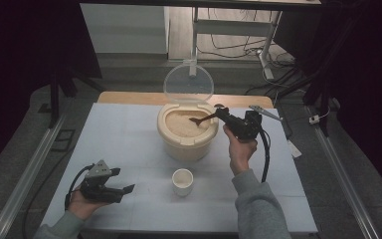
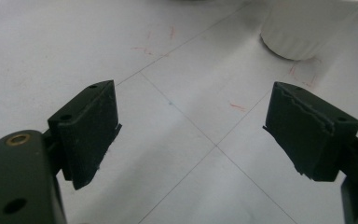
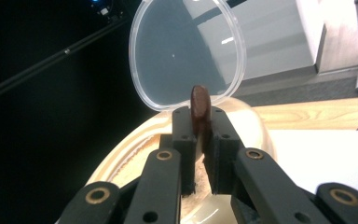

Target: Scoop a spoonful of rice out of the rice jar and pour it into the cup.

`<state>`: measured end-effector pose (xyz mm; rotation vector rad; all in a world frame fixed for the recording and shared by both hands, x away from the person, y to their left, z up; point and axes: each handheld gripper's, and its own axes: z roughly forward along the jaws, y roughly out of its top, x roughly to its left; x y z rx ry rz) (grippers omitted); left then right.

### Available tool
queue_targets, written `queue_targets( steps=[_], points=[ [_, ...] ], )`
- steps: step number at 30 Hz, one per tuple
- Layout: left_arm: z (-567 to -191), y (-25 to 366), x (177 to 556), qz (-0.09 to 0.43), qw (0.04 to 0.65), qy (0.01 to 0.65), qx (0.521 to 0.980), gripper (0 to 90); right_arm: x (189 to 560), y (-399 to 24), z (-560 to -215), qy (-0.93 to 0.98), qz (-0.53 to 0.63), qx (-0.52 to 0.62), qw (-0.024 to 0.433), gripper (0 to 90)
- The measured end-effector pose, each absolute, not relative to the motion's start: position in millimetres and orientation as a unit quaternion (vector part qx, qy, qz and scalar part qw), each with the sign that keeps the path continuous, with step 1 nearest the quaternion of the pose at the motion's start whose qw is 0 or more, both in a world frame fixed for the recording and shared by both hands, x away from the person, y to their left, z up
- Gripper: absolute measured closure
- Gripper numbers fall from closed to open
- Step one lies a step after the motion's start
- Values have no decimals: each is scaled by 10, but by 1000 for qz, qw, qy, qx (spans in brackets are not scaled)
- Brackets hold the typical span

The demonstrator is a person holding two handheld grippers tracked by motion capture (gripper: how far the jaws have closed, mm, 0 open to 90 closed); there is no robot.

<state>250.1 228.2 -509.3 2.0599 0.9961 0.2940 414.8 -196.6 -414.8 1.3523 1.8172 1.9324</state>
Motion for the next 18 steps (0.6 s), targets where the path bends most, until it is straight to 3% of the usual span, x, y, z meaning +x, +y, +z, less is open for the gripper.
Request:
queue_targets(
  steps=[18],
  points=[
    [-5096, 2283, 2504, 116, 406, 394, 817, 171, 4160, -1995, -4206, 559, 661, 500, 11, 831]
  ],
)
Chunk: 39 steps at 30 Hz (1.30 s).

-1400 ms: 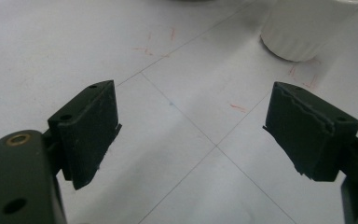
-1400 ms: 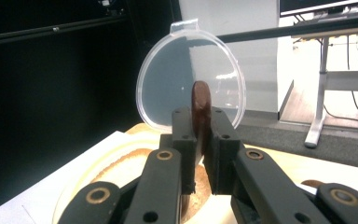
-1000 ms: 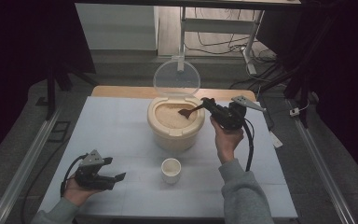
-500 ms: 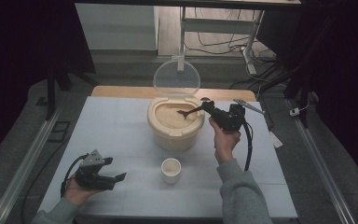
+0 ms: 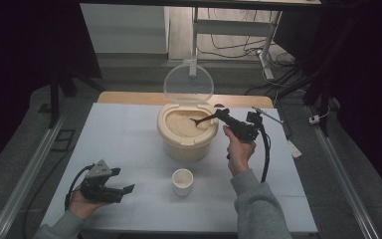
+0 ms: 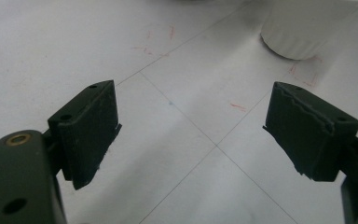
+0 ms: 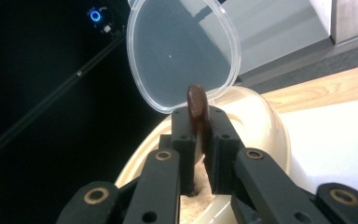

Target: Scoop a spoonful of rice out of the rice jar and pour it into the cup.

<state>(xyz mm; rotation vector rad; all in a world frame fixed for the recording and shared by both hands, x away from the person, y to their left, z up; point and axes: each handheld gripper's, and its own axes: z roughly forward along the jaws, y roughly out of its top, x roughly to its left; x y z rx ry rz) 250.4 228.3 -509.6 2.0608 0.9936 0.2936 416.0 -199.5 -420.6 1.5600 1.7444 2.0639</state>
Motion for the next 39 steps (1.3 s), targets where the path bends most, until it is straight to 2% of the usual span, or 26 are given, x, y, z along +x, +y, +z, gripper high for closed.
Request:
queue_targets(
  steps=[32, 39],
  points=[
    [-5097, 2267, 2502, 119, 401, 390, 820, 172, 4177, -2266, -4232, 485, 671, 556, -71, 830],
    [-5100, 2261, 2502, 121, 400, 389, 821, 172, 4178, -2306, -4222, 475, 675, 559, -75, 830]
  ],
)
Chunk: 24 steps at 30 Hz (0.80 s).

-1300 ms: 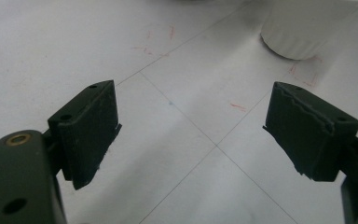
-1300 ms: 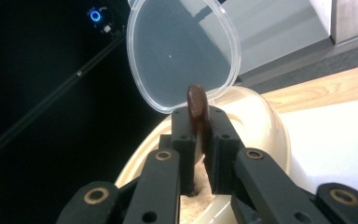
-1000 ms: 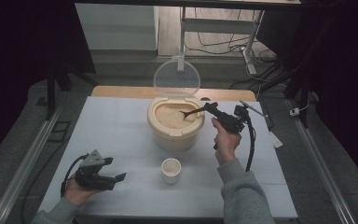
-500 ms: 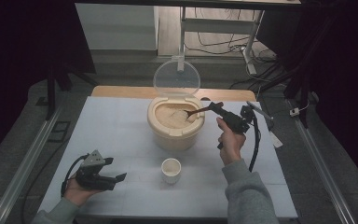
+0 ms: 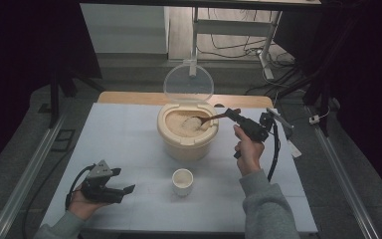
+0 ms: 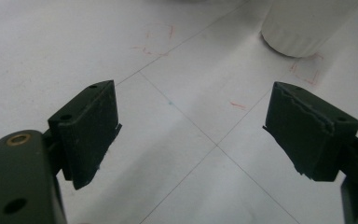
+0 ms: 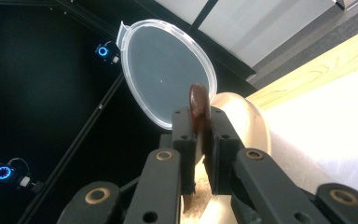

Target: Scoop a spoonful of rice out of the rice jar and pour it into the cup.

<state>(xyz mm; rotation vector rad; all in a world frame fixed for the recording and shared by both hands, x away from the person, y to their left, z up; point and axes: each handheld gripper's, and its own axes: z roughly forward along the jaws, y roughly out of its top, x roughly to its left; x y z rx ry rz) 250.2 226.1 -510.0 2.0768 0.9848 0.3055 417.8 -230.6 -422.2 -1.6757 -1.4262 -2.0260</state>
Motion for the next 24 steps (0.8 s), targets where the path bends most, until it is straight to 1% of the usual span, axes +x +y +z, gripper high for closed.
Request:
queue_targets(
  steps=[12, 24],
  points=[
    [-5101, 2257, 2501, 122, 399, 388, 822, 172, 4182, -2358, -4218, -461, -677, -566, 93, 830],
    [-5104, 2255, 2503, 122, 398, 388, 822, 173, 4155, -2374, -4194, -458, -680, -563, 101, 830]
  ],
)
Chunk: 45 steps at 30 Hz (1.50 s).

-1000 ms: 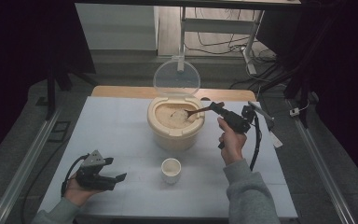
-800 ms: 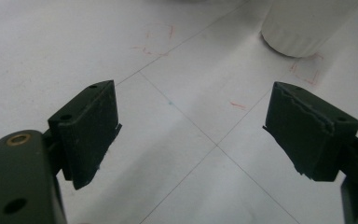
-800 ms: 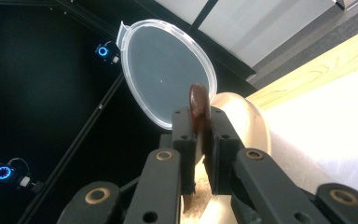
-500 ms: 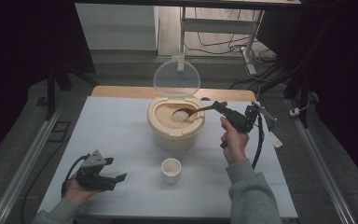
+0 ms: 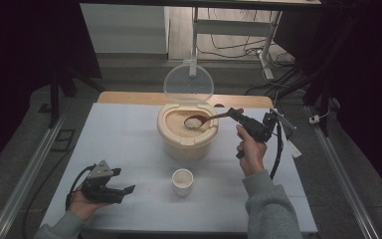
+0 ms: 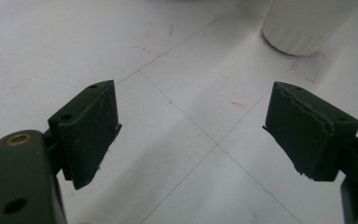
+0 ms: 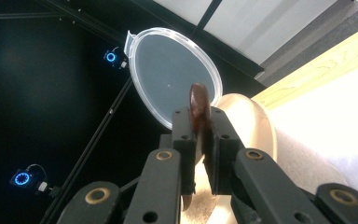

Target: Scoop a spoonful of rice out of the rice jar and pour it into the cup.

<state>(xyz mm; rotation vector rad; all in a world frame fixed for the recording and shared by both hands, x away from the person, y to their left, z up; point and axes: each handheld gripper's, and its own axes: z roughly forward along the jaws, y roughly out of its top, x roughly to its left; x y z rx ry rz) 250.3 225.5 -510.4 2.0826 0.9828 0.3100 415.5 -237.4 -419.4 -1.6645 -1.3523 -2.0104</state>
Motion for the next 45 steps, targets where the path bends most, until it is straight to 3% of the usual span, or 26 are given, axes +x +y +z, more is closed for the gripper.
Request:
queue_targets(
  steps=[23, 45],
  points=[
    [-5104, 2251, 2503, 123, 396, 386, 824, 173, 4067, -2379, -4127, -470, -686, -547, 98, 830],
    [-5102, 2249, 2501, 124, 396, 387, 824, 173, 3680, -2370, -4224, -490, -681, -520, 158, 830]
  ],
)
